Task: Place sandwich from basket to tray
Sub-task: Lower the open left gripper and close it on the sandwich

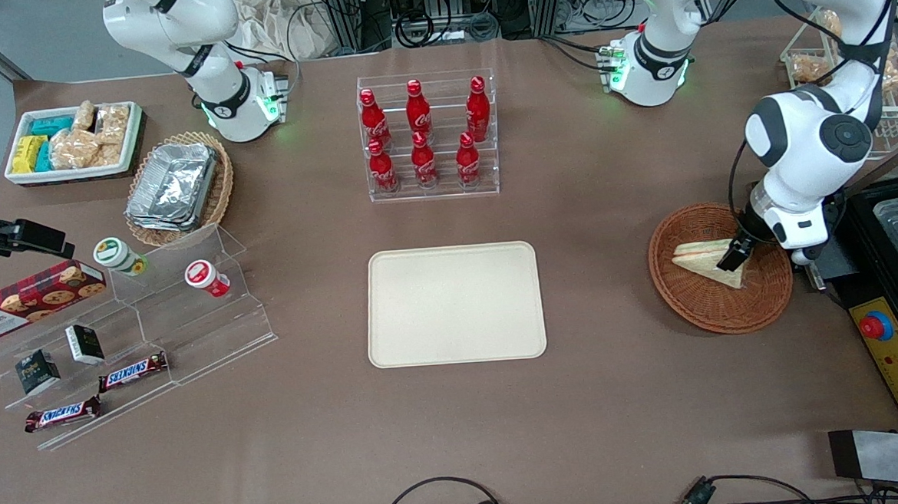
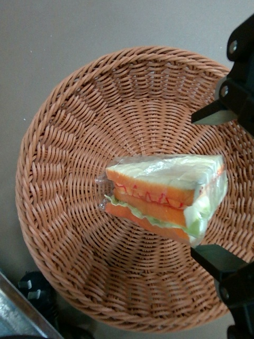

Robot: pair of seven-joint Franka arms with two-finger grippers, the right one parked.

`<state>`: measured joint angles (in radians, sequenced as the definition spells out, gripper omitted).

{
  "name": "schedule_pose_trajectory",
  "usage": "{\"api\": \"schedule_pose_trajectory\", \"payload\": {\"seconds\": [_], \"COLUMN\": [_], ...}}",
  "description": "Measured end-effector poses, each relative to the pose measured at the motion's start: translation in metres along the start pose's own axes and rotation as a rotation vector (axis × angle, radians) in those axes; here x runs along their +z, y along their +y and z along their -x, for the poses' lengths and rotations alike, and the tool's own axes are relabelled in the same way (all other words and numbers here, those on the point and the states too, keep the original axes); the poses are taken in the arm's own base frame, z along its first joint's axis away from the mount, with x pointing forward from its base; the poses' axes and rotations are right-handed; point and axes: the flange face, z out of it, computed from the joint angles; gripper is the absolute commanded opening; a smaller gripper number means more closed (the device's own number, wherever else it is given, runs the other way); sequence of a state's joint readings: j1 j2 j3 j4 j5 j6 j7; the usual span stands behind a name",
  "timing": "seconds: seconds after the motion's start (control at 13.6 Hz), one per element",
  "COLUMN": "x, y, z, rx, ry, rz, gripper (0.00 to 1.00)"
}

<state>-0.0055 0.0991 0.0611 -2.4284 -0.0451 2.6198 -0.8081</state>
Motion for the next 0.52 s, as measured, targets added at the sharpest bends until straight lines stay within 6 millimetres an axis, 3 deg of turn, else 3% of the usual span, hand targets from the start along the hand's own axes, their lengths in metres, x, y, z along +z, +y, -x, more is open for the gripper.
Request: {"api": "schedule_pose_trajectory", "payload": {"seconds": [0.44, 0.52], "x": [0.022, 0.024], "y": [-0.003, -0.004], "z": [0.001, 0.001], "rx": [-0.006, -0.006], "ry": [0.011, 0.011], "rz": [0.007, 0.006], "gripper": [1.00, 0.95]}}
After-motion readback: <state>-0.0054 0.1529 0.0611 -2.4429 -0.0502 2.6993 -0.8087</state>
